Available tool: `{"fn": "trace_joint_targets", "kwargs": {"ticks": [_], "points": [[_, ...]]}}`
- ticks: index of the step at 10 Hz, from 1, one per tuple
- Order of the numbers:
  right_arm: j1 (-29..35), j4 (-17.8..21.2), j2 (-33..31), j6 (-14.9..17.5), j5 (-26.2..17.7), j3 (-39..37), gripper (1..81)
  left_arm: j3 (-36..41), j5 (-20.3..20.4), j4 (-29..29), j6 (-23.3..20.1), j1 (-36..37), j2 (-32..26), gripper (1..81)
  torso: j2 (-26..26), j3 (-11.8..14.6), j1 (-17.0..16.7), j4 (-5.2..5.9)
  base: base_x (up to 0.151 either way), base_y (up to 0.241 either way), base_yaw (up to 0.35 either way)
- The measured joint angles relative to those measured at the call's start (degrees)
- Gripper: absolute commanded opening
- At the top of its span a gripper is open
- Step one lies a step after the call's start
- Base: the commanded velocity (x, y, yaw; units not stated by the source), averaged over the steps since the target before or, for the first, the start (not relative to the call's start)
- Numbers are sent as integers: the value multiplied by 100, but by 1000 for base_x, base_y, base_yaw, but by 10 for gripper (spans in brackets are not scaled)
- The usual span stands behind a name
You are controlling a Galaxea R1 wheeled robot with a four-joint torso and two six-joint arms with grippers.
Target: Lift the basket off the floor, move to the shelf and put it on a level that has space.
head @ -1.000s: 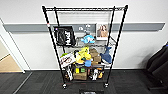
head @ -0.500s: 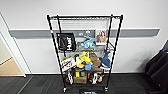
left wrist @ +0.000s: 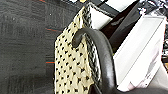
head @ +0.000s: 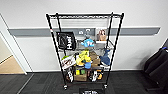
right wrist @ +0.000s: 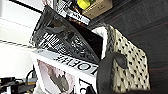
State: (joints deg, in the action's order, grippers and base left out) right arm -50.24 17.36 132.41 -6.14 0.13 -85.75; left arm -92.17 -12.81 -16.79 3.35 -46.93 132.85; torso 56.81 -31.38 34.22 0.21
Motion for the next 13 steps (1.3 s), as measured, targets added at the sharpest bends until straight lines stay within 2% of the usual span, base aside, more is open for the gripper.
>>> {"fn": "trace_joint_targets", "kwargs": {"ticks": [5, 8, 13], "points": [[85, 17, -188, -61, 90, 330, 10, 358, 33, -21, 23, 71, -267, 10, -955, 649, -630, 0, 0, 0, 0], [77, 22, -254, -60, 113, 474, 10, 590, 77, -22, 39, 74, -405, 10, -1438, 731, -947, 0, 0, 0, 0], [184, 24, -700, -57, 383, 1230, 10, 1495, 341, -22, 41, 155, -957, 10, -2406, 731, -1576, 0, 0, 0, 0]]}}
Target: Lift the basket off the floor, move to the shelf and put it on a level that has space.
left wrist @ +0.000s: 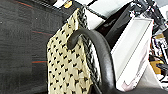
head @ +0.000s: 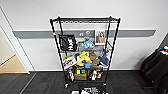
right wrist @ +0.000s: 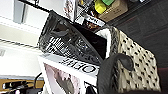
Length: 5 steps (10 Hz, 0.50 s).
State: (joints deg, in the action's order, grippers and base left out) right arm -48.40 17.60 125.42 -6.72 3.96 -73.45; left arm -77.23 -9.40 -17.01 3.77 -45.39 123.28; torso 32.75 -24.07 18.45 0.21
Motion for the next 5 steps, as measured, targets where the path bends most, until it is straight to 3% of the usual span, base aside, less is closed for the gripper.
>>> {"fn": "trace_joint_targets", "kwargs": {"ticks": [2, 5], "points": [[28, 2, -100, -2, 67, 201, 10, 232, 87, 0, 0, 11, -184, 10, -311, 116, -190, 0, 0, 0, 0], [46, 2, -157, 0, 100, 311, 10, 256, 146, 0, -2, 22, -201, 10, -881, 540, -566, 0, 0, 0, 0]]}}
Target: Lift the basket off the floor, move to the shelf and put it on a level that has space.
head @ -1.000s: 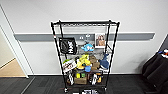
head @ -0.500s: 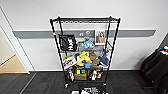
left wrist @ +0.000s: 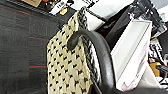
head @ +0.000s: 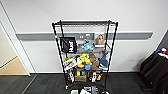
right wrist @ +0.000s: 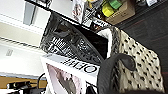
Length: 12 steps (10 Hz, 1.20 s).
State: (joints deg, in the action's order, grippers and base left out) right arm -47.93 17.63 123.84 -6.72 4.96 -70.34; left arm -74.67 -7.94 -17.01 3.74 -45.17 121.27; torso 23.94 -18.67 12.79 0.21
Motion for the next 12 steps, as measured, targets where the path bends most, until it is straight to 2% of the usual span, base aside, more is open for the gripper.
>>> {"fn": "trace_joint_targets", "kwargs": {"ticks": [6, 9, 12], "points": [[-16, 1, -138, -4, 107, 240, 10, 113, -20, 0, 2, -12, -33, 10, -1176, 835, -778, 0, 0, 0, 0], [-66, 6, -160, -4, 104, 245, 10, 59, -40, 0, 2, -43, 32, 10, -1638, 907, -1086, 0, 0, 0, 0], [-82, 12, -162, -4, 116, 245, 10, -9, -46, 1, 2, -78, 117, 10, -1721, 909, -1148, 0, 0, 0, 0]]}}
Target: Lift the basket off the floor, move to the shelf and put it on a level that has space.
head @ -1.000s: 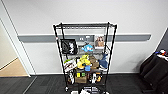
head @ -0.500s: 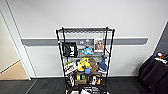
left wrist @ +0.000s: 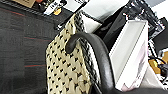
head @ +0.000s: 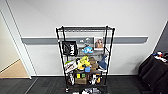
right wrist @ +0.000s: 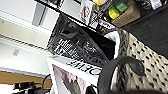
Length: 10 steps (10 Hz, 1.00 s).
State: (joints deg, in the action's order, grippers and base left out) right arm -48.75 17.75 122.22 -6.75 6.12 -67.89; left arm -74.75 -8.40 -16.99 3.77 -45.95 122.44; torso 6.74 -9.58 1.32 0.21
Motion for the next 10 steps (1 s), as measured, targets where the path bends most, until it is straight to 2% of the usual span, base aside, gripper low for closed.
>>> {"fn": "trace_joint_targets", "kwargs": {"ticks": [5, 10], "points": [[0, 0, 7, 0, 7, -2, 10, -5, 17, 0, -2, 0, 13, 10, -4, 0, -2, 0, 0, 0, 0], [-22, 13, 33, -13, 13, -2, 10, 34, 33, -1, -2, -41, 2, 10, -4, 4, -11, 0, 115, 0, 0]]}}
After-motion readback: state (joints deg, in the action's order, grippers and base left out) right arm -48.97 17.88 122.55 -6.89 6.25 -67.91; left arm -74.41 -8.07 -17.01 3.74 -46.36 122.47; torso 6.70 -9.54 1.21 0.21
